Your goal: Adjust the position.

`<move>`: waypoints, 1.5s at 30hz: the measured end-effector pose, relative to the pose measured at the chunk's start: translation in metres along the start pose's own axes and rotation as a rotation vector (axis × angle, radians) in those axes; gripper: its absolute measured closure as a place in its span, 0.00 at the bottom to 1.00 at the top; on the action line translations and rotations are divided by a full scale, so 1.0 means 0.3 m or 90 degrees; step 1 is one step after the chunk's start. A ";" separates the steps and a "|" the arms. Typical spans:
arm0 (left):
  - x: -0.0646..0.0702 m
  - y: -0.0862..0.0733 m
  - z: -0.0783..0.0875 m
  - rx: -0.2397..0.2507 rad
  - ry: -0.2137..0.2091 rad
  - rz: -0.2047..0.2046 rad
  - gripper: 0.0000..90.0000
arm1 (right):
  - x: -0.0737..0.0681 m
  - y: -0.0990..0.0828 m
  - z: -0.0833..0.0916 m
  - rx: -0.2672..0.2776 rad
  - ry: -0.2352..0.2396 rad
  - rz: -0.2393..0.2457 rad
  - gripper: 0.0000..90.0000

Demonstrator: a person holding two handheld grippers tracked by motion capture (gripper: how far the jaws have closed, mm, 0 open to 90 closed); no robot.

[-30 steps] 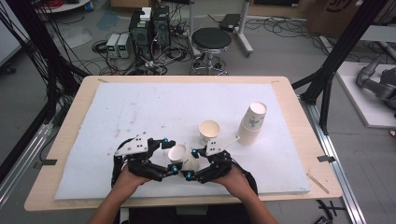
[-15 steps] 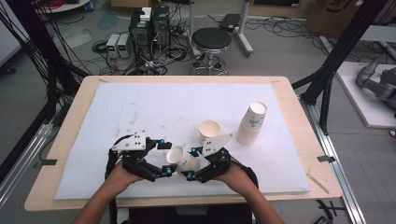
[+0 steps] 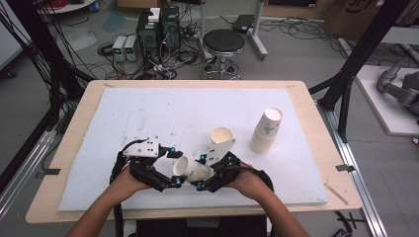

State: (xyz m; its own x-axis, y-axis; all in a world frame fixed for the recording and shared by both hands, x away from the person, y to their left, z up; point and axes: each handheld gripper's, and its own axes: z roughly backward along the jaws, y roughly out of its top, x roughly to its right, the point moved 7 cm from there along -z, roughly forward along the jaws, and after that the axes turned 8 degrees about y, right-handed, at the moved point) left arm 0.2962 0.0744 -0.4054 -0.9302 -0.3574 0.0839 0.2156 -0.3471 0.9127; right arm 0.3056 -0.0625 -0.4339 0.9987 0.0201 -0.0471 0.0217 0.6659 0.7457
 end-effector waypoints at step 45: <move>-0.024 -0.052 0.007 0.047 -0.007 0.038 0.41 | 0.004 0.017 0.083 0.076 -0.030 -0.044 0.22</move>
State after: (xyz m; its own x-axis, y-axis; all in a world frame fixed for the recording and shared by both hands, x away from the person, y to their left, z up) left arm 0.2990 0.0843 -0.4194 -0.9193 -0.3665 0.1435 0.2495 -0.2604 0.9327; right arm 0.3080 -0.0777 -0.4135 0.9957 -0.0588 -0.0717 0.0924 0.5707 0.8159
